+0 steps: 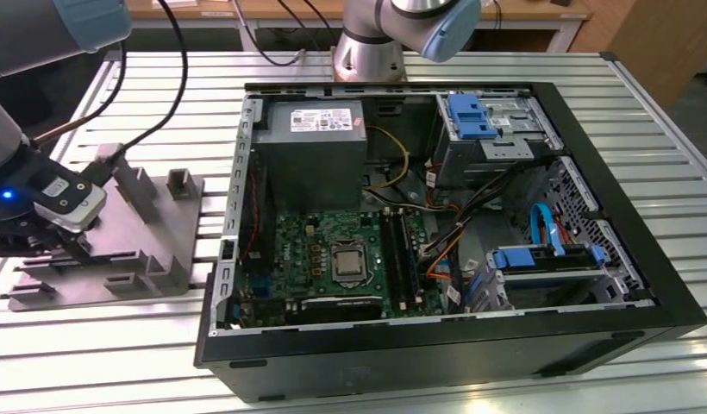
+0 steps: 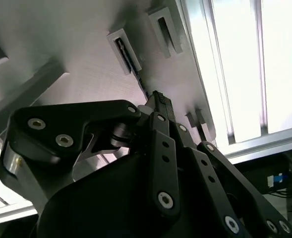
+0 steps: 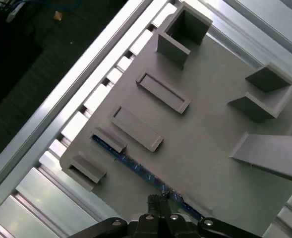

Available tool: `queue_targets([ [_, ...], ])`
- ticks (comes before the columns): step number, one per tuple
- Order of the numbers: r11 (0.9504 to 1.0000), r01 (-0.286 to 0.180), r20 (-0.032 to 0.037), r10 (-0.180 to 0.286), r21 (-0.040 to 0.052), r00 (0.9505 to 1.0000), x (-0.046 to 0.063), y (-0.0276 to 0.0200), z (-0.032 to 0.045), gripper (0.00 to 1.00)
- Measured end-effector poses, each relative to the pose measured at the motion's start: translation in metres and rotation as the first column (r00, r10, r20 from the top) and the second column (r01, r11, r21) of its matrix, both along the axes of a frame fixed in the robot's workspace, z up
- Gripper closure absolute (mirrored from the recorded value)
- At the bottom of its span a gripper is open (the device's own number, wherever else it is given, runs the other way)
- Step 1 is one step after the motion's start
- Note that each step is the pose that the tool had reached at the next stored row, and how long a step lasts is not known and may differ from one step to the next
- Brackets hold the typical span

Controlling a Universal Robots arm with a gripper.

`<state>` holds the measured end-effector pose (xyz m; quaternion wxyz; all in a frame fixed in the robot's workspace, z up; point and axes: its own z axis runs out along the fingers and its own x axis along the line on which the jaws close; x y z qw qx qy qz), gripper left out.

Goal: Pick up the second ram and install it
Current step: 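Pick up the second ram and move it above second insertion slot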

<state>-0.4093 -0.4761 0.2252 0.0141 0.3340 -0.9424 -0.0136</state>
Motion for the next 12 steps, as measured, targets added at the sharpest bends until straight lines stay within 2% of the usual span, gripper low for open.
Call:
queue_targets([
  [5,0.9964,-0.085,0.0,0.085,0.0,0.9964,0.0,0.0,0.0,0.9],
  [9,0.9879,-0.155,-0.0001,0.155,-0.0001,0.9879,0.0,0.0,-0.0002,0.9],
  [12,0.9823,-0.187,-0.0001,0.187,0.0,0.9823,-0.0002,0.0,-0.0003,0.9],
])
